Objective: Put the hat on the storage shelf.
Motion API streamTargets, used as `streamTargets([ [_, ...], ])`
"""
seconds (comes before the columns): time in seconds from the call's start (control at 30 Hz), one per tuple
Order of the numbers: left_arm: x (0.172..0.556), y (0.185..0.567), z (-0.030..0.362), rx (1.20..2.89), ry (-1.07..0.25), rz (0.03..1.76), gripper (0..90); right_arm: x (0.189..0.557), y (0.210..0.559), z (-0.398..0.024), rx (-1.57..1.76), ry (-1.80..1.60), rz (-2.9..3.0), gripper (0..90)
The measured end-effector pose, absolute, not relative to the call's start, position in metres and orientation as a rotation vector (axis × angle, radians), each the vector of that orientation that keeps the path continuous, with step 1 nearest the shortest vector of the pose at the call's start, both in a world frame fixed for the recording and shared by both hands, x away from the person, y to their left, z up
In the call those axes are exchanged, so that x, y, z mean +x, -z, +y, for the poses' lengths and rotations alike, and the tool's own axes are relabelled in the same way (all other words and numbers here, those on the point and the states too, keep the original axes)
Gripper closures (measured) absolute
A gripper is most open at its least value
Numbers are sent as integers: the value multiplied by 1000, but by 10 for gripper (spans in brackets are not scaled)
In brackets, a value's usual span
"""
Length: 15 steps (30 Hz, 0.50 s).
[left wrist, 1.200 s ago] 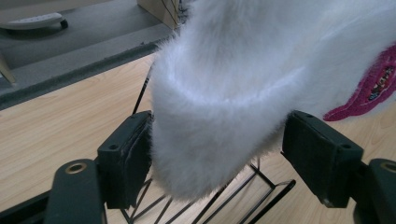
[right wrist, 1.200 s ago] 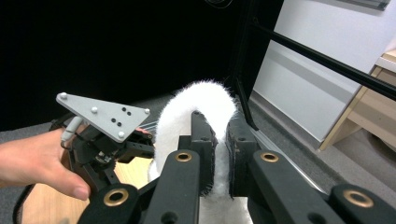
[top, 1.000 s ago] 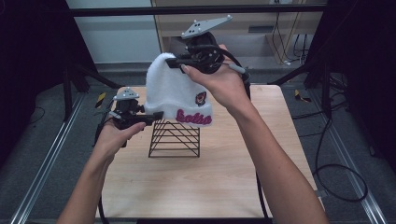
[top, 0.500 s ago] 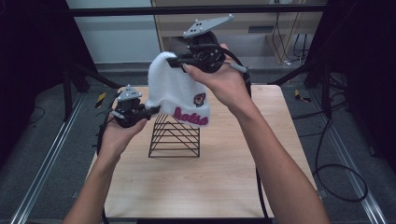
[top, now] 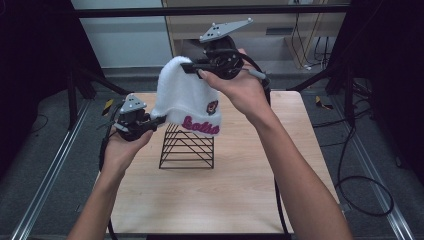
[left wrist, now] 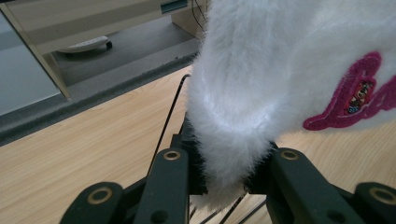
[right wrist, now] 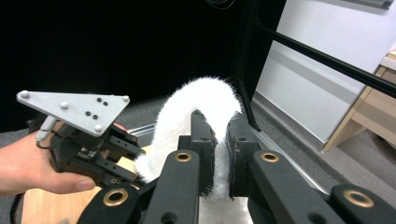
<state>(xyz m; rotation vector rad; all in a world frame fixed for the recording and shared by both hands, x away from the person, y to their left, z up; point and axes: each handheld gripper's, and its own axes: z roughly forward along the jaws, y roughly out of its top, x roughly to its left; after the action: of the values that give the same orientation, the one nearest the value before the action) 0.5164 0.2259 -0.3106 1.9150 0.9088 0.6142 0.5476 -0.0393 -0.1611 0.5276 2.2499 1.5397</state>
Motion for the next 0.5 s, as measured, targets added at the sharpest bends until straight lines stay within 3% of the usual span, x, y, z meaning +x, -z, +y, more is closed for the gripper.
streamTargets([
  [0.5,498,308,242,1890,-638,905,744,553,168,-42,545,-1541,2252,842],
])
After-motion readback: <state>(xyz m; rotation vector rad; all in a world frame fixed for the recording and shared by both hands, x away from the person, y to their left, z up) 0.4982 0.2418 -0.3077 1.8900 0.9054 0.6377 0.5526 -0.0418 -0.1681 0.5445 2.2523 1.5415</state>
